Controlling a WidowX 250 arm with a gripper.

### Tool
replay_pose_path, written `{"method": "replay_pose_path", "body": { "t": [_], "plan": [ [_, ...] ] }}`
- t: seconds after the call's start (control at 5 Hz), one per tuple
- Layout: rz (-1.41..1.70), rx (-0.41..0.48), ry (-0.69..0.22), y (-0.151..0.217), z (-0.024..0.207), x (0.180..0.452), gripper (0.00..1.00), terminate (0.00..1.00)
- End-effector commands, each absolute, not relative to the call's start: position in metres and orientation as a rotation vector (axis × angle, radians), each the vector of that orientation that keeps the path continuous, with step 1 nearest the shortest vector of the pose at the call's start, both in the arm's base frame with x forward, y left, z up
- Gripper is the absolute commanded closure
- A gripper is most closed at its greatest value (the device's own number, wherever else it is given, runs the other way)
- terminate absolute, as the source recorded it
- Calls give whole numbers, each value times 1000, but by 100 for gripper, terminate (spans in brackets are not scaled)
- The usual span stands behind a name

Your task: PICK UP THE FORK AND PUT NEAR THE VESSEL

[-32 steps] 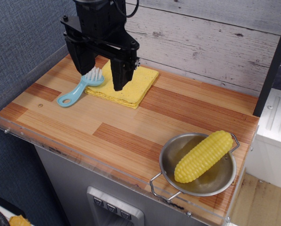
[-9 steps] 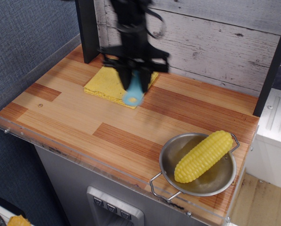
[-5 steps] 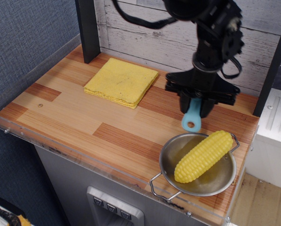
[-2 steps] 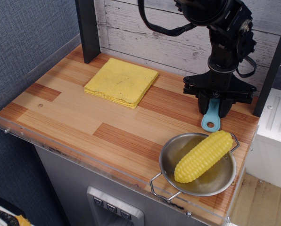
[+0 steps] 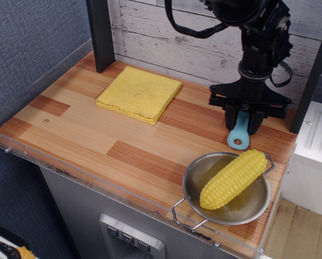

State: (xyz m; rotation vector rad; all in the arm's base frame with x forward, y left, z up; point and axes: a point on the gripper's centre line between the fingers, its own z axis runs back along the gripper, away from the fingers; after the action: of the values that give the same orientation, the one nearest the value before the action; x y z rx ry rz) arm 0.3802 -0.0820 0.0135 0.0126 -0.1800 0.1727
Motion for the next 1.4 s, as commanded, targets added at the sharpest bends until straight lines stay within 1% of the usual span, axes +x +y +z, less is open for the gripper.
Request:
{"method": "replay_pose_path", "body": {
  "t": [0.0,0.2,0.4,0.6,0.8,1.0,1.2],
  "plan": [
    [208,-32,-169,-74,28,388,100,0],
    [296,-49,-157,-67,33,386,0,0],
    [284,-76,-180,-64,49,384,0,0],
    [286,-111,-279,-53,89,370,0,0],
    [289,-57,-419,-24,138,342,0,0],
    [225,-61,-396,4,162,325,0,0],
    [213,-27,-346,33,160,310,0,0]
  ]
}}
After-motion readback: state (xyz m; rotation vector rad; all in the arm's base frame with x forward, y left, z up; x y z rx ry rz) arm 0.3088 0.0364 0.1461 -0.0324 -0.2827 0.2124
